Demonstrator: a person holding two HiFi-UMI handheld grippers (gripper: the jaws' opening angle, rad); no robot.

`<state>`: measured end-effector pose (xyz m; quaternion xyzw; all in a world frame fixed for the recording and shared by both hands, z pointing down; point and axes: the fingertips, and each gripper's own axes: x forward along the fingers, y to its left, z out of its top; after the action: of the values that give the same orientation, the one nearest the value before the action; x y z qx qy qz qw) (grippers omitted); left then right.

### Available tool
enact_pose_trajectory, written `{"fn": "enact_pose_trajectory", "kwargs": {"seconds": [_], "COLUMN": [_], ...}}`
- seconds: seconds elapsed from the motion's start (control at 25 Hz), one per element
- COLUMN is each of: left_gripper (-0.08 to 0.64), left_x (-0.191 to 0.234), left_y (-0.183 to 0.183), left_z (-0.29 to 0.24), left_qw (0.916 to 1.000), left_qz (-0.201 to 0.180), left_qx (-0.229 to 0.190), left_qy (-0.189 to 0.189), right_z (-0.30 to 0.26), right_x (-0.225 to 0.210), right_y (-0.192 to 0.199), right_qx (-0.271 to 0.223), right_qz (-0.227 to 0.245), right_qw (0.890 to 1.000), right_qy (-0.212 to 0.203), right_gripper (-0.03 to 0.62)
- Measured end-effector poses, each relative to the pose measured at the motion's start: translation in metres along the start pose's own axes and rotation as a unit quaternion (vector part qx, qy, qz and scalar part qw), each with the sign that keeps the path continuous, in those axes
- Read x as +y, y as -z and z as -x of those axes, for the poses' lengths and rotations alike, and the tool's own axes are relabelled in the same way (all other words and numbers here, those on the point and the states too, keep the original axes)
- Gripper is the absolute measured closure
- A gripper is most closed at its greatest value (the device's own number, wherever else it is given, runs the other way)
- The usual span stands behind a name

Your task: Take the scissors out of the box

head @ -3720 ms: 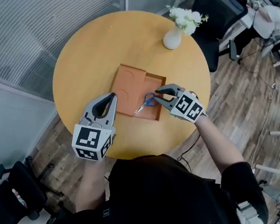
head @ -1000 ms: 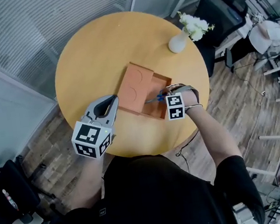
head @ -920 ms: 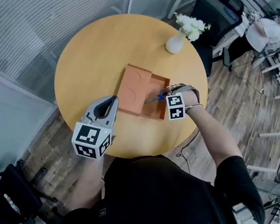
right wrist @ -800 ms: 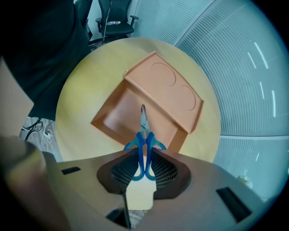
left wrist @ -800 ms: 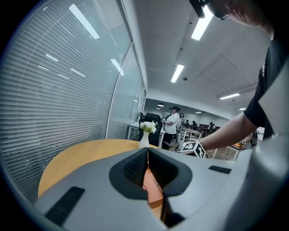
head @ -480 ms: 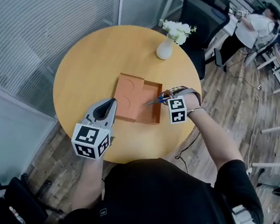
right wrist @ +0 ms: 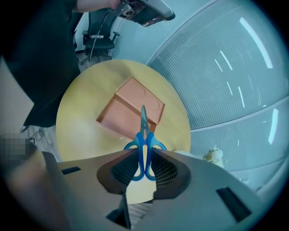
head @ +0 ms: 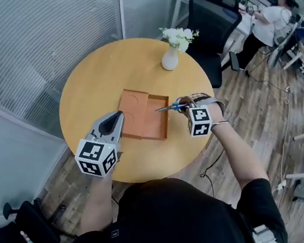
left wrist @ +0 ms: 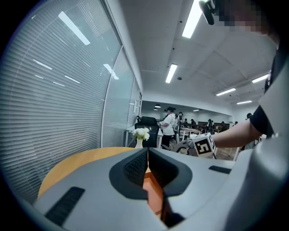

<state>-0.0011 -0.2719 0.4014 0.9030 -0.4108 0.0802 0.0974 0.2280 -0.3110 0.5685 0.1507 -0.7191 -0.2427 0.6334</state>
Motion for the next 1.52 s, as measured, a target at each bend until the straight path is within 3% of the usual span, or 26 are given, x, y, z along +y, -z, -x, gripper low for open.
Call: {"fn": "enact_pose_trajectory", "kwargs": {"seconds": [0.16, 0.28, 0.44, 0.8, 1.0, 1.2, 1.28, 1.36, 1.52], "left_gripper": [0.546, 0.545, 0.546, 0.545, 0.546, 0.546, 0.546, 0.545, 0.546], "left_x": [-0.011, -0.020, -0.029, -0.023, -0.006, 0.010, 0.014, 0.017, 0.024], "left_y": [-0.014, -0.027, -0.042, -0.062, -0.068, -0.076, -0.077, -0.076, -0.078], "left_z": [-0.001, -0.001, 0.002, 0.018, 0.032, 0.039, 0.041, 0.043, 0.045], "left_qw": [0.9998, 0.9993, 0.9990, 0.9973, 0.9960, 0.9958, 0.9958, 0.9961, 0.9964], "left_qz": [-0.018, -0.032, -0.036, -0.061, -0.077, -0.073, -0.071, -0.065, -0.058], "left_qx": [-0.001, -0.004, -0.017, -0.039, -0.044, -0.054, -0.058, -0.058, -0.061], "left_qy": [-0.007, -0.015, -0.020, -0.008, -0.006, 0.002, 0.004, 0.006, 0.008], "right_z": [0.027, 0.052, 0.090, 0.166, 0.205, 0.235, 0.243, 0.248, 0.254], "right_x": [-0.013, -0.026, -0.039, -0.058, -0.073, -0.084, -0.086, -0.086, -0.085], "right_y": [0.006, 0.008, 0.003, -0.022, -0.032, -0.036, -0.035, -0.033, -0.029], "right_qx": [-0.041, -0.094, -0.169, -0.269, -0.338, -0.421, -0.443, -0.459, -0.477], "right_qz": [-0.048, -0.110, -0.195, -0.307, -0.372, -0.431, -0.451, -0.465, -0.484], "right_qw": [0.997, 0.987, 0.961, 0.899, 0.843, 0.772, 0.749, 0.730, 0.704], "right_qy": [0.037, 0.068, 0.104, 0.159, 0.193, 0.203, 0.200, 0.201, 0.206], "right_gripper": [0.491, 0.491, 0.491, 0.492, 0.492, 0.492, 0.492, 0.492, 0.492]}}
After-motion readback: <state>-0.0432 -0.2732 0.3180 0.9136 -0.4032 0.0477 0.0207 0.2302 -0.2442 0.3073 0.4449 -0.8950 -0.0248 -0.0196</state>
